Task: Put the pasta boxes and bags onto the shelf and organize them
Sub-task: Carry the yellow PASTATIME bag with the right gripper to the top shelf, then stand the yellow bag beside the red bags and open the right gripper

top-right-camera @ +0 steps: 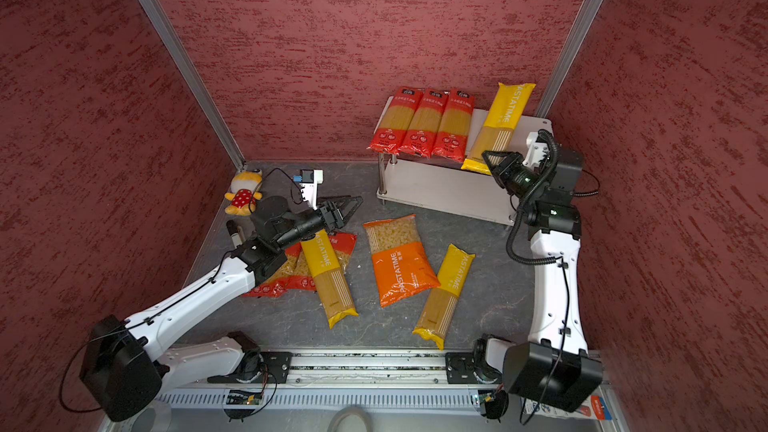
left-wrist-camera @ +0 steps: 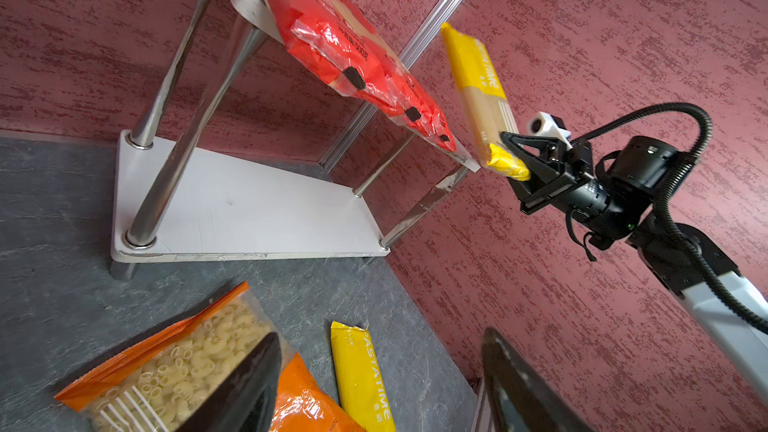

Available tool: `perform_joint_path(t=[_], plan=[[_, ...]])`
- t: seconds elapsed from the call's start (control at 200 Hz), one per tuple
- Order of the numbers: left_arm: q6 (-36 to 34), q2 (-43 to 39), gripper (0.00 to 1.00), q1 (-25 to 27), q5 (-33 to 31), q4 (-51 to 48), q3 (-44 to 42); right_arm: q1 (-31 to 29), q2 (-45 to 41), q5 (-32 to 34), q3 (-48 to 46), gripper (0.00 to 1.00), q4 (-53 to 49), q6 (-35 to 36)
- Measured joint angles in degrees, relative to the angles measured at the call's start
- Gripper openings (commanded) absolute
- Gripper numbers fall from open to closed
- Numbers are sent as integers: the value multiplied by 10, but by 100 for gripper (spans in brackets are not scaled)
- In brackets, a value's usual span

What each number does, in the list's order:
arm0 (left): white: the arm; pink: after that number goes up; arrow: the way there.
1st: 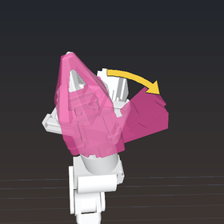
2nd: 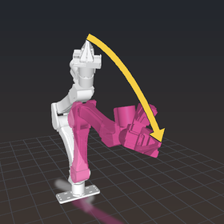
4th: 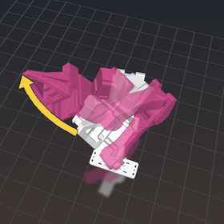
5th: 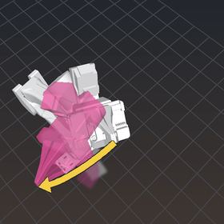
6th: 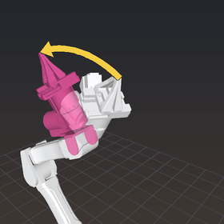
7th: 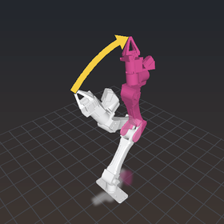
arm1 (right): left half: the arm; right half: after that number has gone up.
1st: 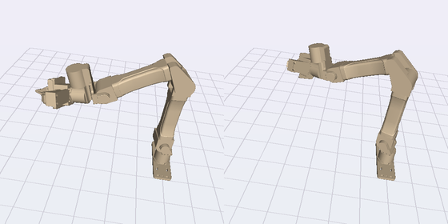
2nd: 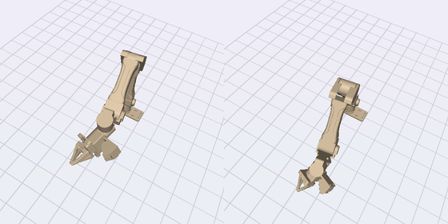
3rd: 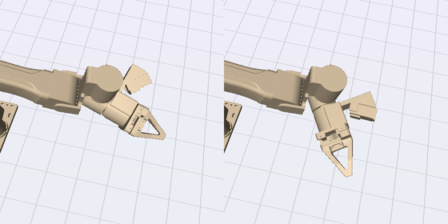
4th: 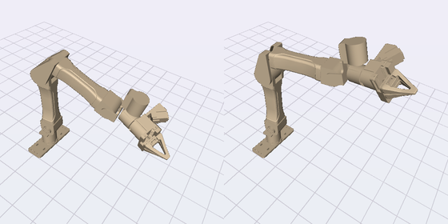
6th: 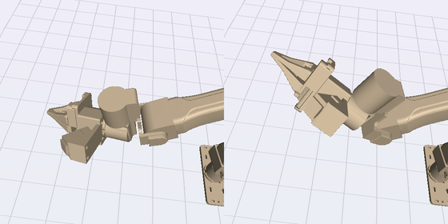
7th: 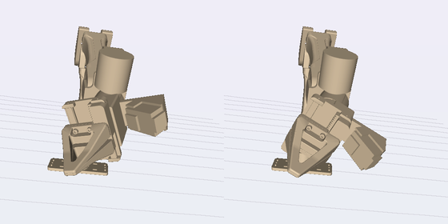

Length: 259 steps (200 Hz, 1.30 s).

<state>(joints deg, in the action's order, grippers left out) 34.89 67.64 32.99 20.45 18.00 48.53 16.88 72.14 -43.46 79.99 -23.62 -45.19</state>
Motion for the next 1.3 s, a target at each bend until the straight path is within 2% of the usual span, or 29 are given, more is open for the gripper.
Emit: perform_joint_path(t=[0.145,0.316,0.436,0.822,0.887,0.947,1.087,1.298], plan=[[1,20,75,16,-1,3,0,5,66,-12,50,0,-67,16],[5,55,75,35,-2,22,0,5,80,-35,71,0,-90,41],[6,73,75,46,-2,27,2,5,91,-36,90,22,-115,61],[1,82,75,64,-2,29,14,13,18,-22,-8,31,-48,60],[0,82,75,65,-2,30,14,17,13,-20,-9,39,-49,58],[0,82,75,66,-2,30,14,22,11,-15,-9,41,-51,59],[-1,82,75,66,-2,30,14,35,-4,-1,-22,36,-48,51],[-3,82,75,70,-2,30,14,40,-24,12,-42,11,-27,27]])
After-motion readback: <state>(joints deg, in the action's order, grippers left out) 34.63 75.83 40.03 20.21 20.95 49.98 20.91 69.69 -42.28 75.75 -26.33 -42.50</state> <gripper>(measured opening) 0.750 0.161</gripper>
